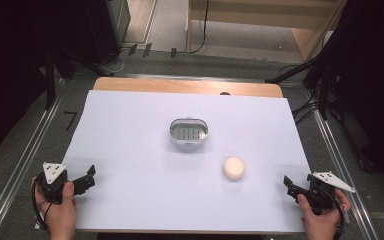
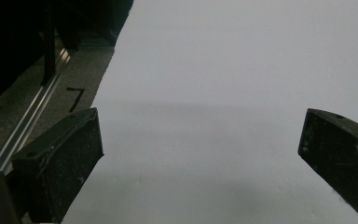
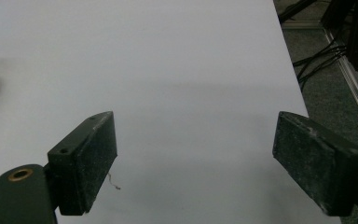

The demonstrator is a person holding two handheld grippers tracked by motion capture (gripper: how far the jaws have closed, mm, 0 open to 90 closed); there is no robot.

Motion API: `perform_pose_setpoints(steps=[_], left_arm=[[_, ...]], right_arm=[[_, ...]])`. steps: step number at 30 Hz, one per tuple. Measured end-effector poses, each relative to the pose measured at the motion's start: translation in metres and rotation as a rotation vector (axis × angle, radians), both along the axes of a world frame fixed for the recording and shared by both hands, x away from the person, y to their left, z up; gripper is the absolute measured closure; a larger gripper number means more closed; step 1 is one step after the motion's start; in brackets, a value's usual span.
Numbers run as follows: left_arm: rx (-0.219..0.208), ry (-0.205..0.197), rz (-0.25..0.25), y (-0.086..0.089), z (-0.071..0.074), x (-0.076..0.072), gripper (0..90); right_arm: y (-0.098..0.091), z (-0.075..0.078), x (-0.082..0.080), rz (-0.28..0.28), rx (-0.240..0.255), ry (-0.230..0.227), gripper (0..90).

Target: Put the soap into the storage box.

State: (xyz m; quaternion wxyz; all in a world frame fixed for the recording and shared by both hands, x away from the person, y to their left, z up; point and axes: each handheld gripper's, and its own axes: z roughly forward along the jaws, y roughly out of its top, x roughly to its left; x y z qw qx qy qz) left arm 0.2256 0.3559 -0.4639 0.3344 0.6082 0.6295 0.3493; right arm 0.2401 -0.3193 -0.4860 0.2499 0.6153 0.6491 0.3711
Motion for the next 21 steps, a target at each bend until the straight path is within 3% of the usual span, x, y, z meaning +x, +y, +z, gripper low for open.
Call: perform_pose_setpoints(steps=[2, 5, 9, 14, 16, 18, 21], left_arm=[[0.013, -0.01, 0.0, -0.002, 0.0, 0.0, 2.8], [0.032, -0.013, 0.019, -0.003, 0.0, -0.001, 15.1], [0.01, 0.008, 0.017, -0.001, 0.0, 0.001, 13.8], [0.03, 0.009, 0.018, -0.002, 0.0, 0.001, 13.3], [0.051, -0.026, -0.001, -0.005, 0.0, -0.002, 7.8], [0.038, -0.043, -0.025, -0.004, 0.0, -0.004, 2.0], [0.041, -0.043, -0.013, -0.005, 0.0, -0.004, 1.8]], right_arm=[[0.0, 0.001, -0.001, 0.003, 0.011, 0.004, 14.8], [-0.001, 0.003, -0.002, 0.007, 0.012, 0.001, 15.2], [-0.001, 0.005, -0.003, 0.011, 0.026, -0.004, 15.3], [0.002, 0.009, -0.003, 0.023, 0.038, -0.015, 15.4], [0.005, 0.011, -0.005, 0.027, 0.032, -0.019, 15.6], [0.009, 0.014, -0.006, 0.033, 0.027, -0.031, 16.2], [0.016, 0.017, -0.007, 0.054, 0.022, -0.04, 16.2]])
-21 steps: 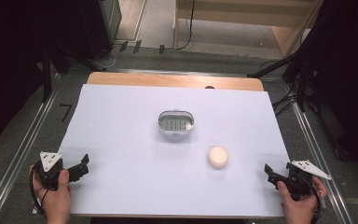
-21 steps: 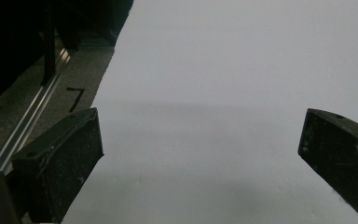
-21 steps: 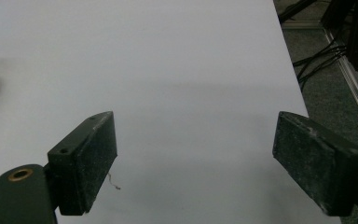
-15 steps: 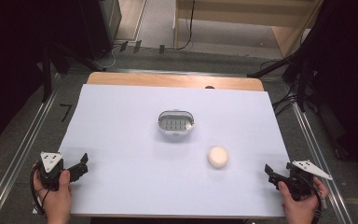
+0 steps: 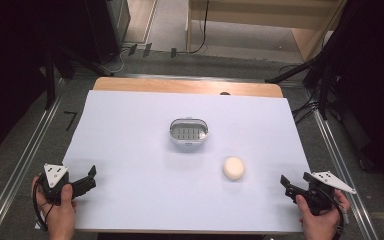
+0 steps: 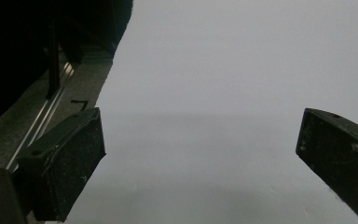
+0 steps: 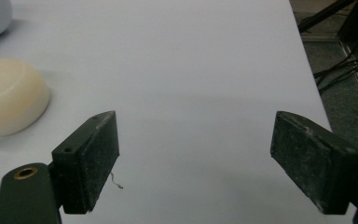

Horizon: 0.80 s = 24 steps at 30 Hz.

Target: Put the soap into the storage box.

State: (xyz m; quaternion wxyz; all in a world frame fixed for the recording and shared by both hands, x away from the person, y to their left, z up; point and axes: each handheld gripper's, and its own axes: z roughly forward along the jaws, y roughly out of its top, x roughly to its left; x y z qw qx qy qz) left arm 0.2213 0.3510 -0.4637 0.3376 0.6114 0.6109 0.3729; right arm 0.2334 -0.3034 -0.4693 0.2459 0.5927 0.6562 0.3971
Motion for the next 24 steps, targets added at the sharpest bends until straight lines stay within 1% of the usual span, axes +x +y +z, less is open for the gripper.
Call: perform_pose_setpoints(steps=[2, 4, 7, 11, 12, 14, 15, 17, 19, 21, 22, 23, 24], left_arm=[[0.003, 0.0, 0.002, 0.0, 0.0, 0.0, 1.8], [0.005, 0.003, 0.01, -0.001, 0.0, 0.0, 1.8], [0.009, 0.001, 0.011, -0.001, 0.0, 0.0, 1.8], [0.008, 0.008, 0.018, 0.0, 0.0, 0.001, 1.8], [0.002, 0.008, 0.02, 0.0, 0.0, 0.001, 1.8], [0.0, 0.008, 0.023, 0.0, 0.0, 0.001, 1.8], [-0.002, 0.008, 0.023, 0.0, 0.0, 0.001, 1.8], [-0.003, 0.009, -0.001, 0.0, 0.0, 0.0, 1.8], [-0.002, 0.008, -0.005, 0.0, 0.0, 0.0, 1.8], [0.002, 0.009, -0.012, -0.001, 0.0, 0.0, 1.9], [0.002, 0.009, -0.012, -0.001, 0.0, 0.0, 1.9], [0.006, 0.009, -0.011, -0.001, 0.0, 0.0, 1.9], [0.012, 0.01, -0.013, -0.001, 0.0, 0.0, 1.9]], right_arm=[[0.003, 0.001, 0.0, 0.004, -0.001, 0.001, 16.2], [0.009, 0.002, 0.001, 0.018, -0.004, 0.008, 16.2], [0.012, 0.002, 0.001, 0.022, -0.006, 0.01, 16.2], [0.016, 0.002, 0.004, 0.03, 0.008, 0.026, 16.2], [0.019, 0.003, 0.006, 0.036, 0.014, 0.037, 16.2], [0.022, 0.003, 0.007, 0.042, 0.017, 0.04, 16.2], [0.024, 0.003, 0.008, 0.053, 0.017, 0.04, 16.2], [0.034, 0.006, 0.01, 0.072, 0.017, 0.049, 16.2], [0.041, 0.007, 0.012, 0.097, 0.013, 0.052, 16.1], [0.047, 0.008, 0.013, 0.107, 0.008, 0.054, 16.1], [0.047, 0.008, 0.013, 0.107, 0.008, 0.054, 16.1], [0.053, 0.01, 0.015, 0.121, 0.009, 0.055, 16.1], [0.053, 0.01, 0.015, 0.121, 0.009, 0.055, 16.1]])
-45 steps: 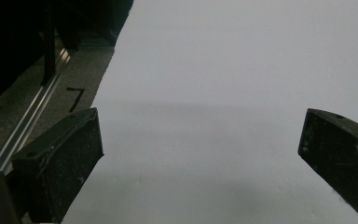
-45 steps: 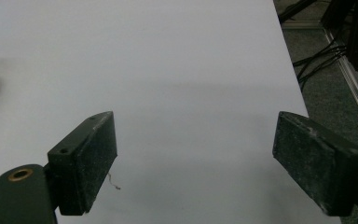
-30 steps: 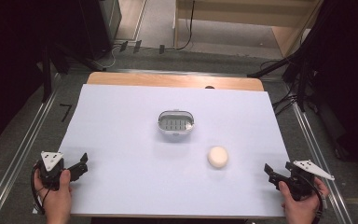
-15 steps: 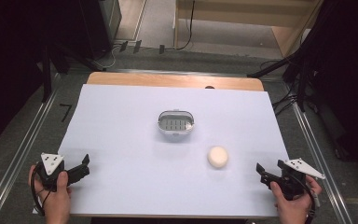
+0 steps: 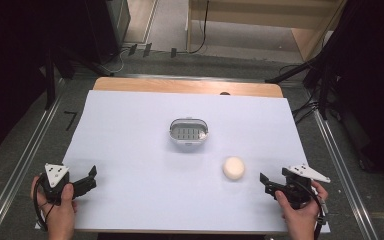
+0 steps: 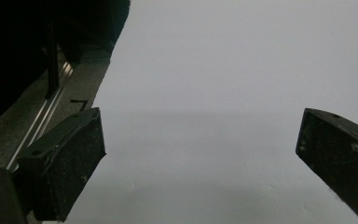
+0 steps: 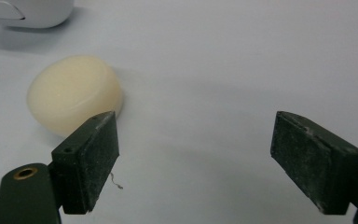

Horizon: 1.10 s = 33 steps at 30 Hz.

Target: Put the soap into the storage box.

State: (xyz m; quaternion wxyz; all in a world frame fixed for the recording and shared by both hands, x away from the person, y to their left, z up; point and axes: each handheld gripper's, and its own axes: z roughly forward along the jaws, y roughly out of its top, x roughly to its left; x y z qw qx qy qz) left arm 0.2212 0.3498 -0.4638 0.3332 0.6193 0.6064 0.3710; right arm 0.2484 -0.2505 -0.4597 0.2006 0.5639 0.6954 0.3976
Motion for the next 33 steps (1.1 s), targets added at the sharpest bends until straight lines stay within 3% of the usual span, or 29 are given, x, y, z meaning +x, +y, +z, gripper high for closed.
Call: perform_pose_setpoints(steps=[12, 29, 33], left_arm=[[0.002, 0.002, -0.014, -0.001, 0.0, 0.0, 1.9], [0.02, 0.005, -0.019, -0.004, -0.001, 0.0, 1.9], [0.021, 0.007, -0.019, -0.004, -0.001, 0.0, 1.9]], right_arm=[[0.023, 0.002, 0.012, 0.032, -0.003, 0.026, 16.1], [0.057, 0.004, 0.021, 0.126, -0.005, 0.075, 15.9], [0.065, 0.003, 0.024, 0.128, -0.029, 0.082, 16.2]])
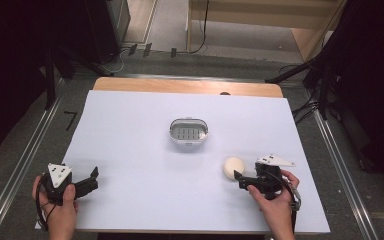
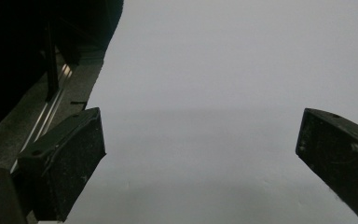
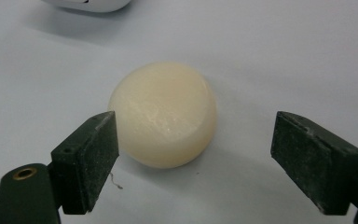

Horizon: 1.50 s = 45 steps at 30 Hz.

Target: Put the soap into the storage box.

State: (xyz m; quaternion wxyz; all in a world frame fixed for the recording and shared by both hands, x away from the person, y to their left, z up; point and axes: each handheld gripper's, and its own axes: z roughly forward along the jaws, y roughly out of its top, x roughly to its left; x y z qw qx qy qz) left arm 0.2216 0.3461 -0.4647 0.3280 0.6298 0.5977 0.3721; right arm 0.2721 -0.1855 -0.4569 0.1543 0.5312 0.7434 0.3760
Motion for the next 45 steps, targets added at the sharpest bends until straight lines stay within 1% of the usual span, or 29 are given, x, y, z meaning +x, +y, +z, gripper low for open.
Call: perform_pose_setpoints(steps=[1, 6, 9, 11, 14, 15, 21, 22, 23, 24, 25, 30, 34, 38, 40, 44, 45], left_arm=[[0.001, 0.0, 0.0, 0.0, 0.0, 0.0, 1.9], [0.005, 0.006, 0.0, 0.0, 0.0, 0.0, 1.9], [0.004, 0.004, -0.001, 0.0, 0.0, 0.0, 1.9], [0.004, 0.005, -0.001, 0.0, 0.0, 0.0, 1.9], [0.004, 0.004, 0.0, 0.0, 0.0, 0.0, 1.9], [0.005, 0.005, 0.0, 0.0, 0.0, 0.0, 1.9], [-0.003, 0.003, 0.0, 0.0, 0.0, 0.0, 1.9], [-0.002, 0.005, -0.001, 0.0, 0.0, 0.0, 1.9], [0.0, 0.005, 0.0, 0.0, 0.0, 0.0, 1.9], [0.001, 0.004, -0.001, 0.0, 0.0, 0.0, 1.9], [0.004, 0.005, 0.0, 0.0, 0.0, 0.0, 1.9], [-0.002, 0.0, 0.0, 0.0, 0.0, 0.0, 2.0], [-0.002, 0.0, -0.001, 0.0, 0.0, 0.0, 2.0], [0.001, 0.006, -0.003, 0.0, 0.0, 0.0, 2.0], [0.003, 0.01, -0.003, 0.0, 0.0, 0.0, 2.0], [0.006, 0.013, -0.007, 0.0, 0.0, 0.0, 2.0], [0.006, 0.012, -0.005, 0.0, 0.0, 0.0, 2.0]], right_arm=[[0.003, -0.001, 0.001, 0.008, 0.002, 0.003, 16.5], [0.011, -0.003, 0.004, 0.009, 0.003, 0.014, 17.9], [0.016, -0.004, 0.006, 0.01, -0.007, 0.018, 18.7], [0.021, -0.006, 0.009, 0.004, -0.025, 0.019, 19.2], [0.023, -0.008, 0.011, 0.001, -0.021, 0.029, 19.2], [0.025, -0.008, 0.013, -0.002, -0.028, 0.034, 19.3], [0.029, -0.009, 0.015, -0.005, -0.032, 0.039, 19.7], [0.03, -0.01, 0.015, -0.006, -0.037, 0.044, 20.0], [0.032, -0.013, 0.015, -0.009, -0.052, 0.046, 21.0], [0.032, -0.013, 0.015, -0.009, -0.052, 0.046, 21.0], [0.033, -0.014, 0.016, -0.007, -0.062, 0.043, 21.1], [0.034, -0.014, 0.017, -0.003, -0.058, 0.035, 24.1], [0.035, -0.015, 0.016, -0.005, -0.071, 0.031, 24.3], [0.034, -0.015, 0.016, -0.006, -0.062, 0.032, 24.2], [0.035, -0.017, 0.016, -0.005, -0.058, 0.031, 23.9], [0.035, -0.021, 0.017, -0.003, -0.064, 0.035, 23.9], [0.037, -0.022, 0.017, -0.006, -0.068, 0.029, 24.2]])
